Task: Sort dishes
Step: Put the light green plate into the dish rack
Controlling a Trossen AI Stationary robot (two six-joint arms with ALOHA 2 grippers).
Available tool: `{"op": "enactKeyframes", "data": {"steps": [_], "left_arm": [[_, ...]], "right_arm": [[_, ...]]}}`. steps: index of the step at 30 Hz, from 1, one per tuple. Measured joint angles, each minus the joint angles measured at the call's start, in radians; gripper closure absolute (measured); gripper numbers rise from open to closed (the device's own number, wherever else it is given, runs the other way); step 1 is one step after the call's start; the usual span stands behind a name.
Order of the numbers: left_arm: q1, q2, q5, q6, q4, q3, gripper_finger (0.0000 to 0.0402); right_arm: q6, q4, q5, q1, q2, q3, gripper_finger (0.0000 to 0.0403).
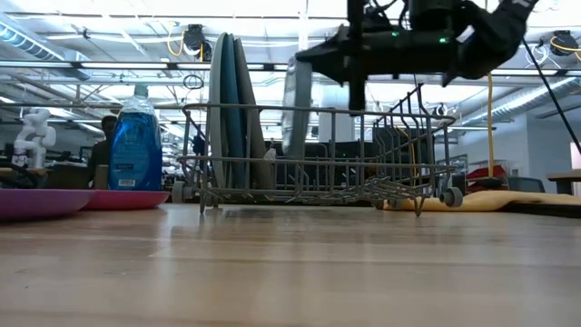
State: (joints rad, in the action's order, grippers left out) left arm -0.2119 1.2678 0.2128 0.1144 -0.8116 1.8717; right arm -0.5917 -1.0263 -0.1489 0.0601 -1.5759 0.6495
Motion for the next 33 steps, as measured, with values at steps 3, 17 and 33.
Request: {"op": "enactKeyframes", "data": {"steps": [3,17,33], "left_arm": [[0.000,0.000,0.000,0.000,0.000,0.000,0.0240],[0.000,0.000,-0.013,-0.004,-0.010,0.000,0.0240],[0.000,0.000,-0.019,-0.028,-0.034,0.000,0.0240]], "right_arm": [[-0.020,-0.011,0.030,0.012,-0.053,0.042,0.0403],[-0.071,-0.029,0.020,0.013,-0.180,0.098,0.0402],[0.052,0.230,-0.031,0.011,0.051,0.099,0.0402]]}}
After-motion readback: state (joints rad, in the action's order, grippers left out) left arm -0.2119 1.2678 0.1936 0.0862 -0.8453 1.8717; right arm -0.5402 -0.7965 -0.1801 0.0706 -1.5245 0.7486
